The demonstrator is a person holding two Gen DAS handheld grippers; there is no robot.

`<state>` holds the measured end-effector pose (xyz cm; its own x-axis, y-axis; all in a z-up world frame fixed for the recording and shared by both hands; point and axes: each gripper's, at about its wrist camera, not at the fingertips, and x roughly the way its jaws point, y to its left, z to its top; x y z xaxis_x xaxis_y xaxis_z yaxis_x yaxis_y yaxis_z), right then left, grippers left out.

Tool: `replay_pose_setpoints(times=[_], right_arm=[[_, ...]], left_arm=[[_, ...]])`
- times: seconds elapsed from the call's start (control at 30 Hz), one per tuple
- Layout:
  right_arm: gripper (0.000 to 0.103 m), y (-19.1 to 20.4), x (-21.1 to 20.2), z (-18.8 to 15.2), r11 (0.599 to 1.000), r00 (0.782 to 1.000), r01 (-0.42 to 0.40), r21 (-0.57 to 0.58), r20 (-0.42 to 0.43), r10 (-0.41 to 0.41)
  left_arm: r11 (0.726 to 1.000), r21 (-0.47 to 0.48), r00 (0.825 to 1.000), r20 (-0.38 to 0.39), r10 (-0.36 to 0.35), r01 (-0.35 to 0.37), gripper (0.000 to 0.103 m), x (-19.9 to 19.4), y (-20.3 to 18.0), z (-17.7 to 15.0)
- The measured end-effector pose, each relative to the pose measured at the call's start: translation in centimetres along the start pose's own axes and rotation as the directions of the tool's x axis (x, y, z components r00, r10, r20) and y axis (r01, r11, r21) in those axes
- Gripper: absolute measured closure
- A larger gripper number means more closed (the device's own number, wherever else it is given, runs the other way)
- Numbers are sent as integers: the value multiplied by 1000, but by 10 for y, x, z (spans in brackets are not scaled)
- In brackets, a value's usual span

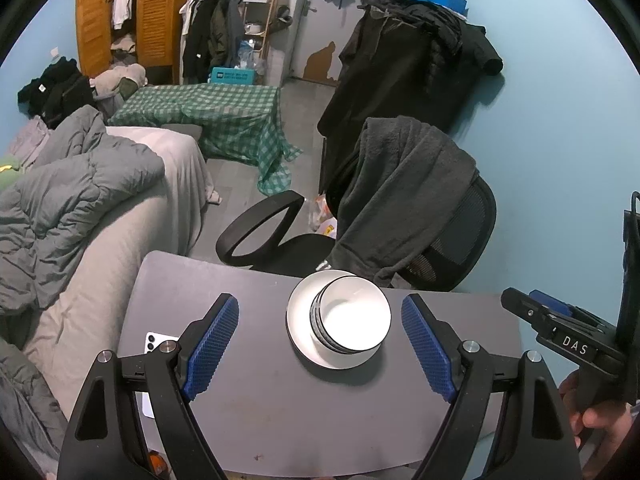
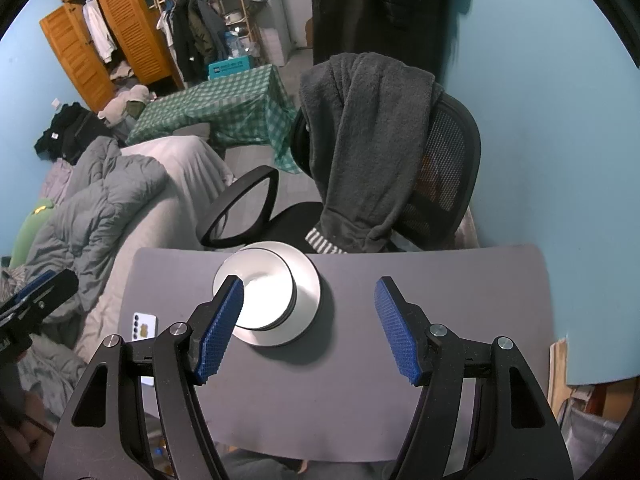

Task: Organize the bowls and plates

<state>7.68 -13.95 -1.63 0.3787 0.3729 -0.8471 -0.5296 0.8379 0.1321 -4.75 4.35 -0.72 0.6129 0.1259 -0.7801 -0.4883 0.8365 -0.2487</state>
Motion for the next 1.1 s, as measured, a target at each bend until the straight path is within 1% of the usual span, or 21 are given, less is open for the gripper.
replay_pose_setpoints(times=[0.8, 1.1], right_arm=[[36, 5, -2, -2, 1000, 1000, -12, -5, -4, 12], [36, 5, -3, -2, 1000, 1000, -14, -5, -5, 14]], left_arm=[[1000, -9, 1000, 11, 14, -14, 18, -4, -7, -2], [1000, 0, 1000, 21, 15, -15, 18, -6, -9, -1]])
